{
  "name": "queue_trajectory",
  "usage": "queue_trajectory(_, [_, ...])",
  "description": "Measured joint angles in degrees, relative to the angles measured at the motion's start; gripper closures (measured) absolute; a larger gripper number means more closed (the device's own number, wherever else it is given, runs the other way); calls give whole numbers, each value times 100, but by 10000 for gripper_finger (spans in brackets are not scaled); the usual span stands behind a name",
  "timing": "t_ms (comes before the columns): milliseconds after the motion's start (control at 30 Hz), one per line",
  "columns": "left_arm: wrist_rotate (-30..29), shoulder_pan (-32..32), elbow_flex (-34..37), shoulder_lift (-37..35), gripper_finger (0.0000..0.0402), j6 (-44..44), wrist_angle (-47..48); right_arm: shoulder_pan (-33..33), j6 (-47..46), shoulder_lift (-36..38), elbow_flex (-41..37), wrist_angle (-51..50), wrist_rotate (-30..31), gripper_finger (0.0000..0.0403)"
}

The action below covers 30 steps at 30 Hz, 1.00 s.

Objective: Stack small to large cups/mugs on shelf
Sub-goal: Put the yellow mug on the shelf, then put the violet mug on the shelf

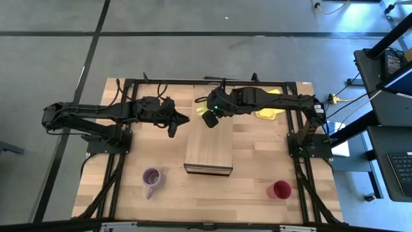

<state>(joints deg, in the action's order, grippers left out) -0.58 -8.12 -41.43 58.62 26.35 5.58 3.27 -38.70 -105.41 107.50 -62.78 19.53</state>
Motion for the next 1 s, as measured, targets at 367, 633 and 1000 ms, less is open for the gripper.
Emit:
queue_trajectory(367, [0, 0, 0, -1, 350, 0, -2, -201, -308, 0, 1, -4, -173, 393])
queue_trajectory(633, [0, 0, 0, -1, 350, -2, 0, -273, -429, 0, 2, -4, -144, 393])
queue_trajectory(1000, [0, 0, 0, -1, 350, -2, -1, -271, -138, 15, 66, 0, 461, 393])
